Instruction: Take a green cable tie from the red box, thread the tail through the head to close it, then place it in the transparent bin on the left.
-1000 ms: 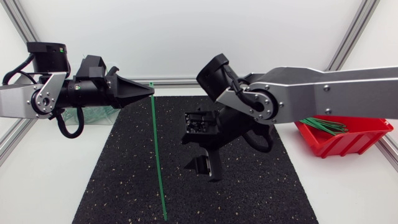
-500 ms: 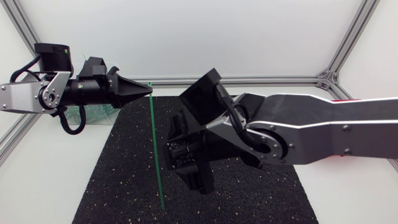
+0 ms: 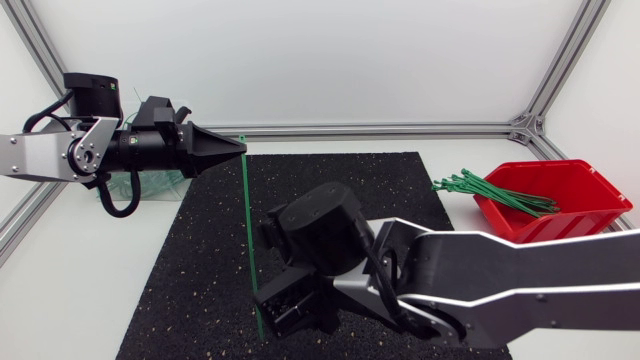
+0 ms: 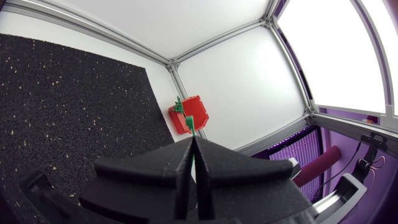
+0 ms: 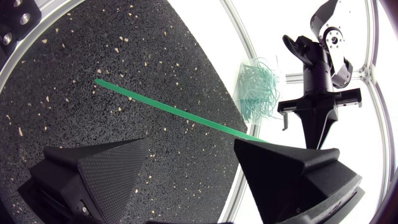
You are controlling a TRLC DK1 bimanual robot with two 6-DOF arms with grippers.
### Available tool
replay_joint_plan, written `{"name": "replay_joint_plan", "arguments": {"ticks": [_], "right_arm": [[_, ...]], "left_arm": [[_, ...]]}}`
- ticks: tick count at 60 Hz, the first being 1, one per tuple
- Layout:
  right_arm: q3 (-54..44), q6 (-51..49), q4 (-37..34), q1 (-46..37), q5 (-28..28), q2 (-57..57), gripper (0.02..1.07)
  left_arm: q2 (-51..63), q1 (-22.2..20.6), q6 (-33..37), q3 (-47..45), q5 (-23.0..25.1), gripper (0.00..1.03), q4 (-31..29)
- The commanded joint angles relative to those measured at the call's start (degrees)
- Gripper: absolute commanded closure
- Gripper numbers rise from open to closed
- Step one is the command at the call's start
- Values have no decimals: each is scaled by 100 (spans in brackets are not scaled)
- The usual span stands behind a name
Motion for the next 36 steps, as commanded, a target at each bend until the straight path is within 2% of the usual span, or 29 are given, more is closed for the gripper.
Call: {"name": "replay_joint_plan", "arguments": {"ticks": [1,17,24,36], "right_arm": [[-197,-356,231,95,130,-149,7],[-645,-919,811,350,156,-149,7],[-979,-1507,1751,341,139,106,7],[-1322,-2044,2850,385,112,555,6]], "left_arm": [[105,22,-134,148,110,100,-47],[105,31,-117,130,110,100,-109],[105,22,-91,113,110,100,-118],[113,48,-73,104,127,100,-118]]}}
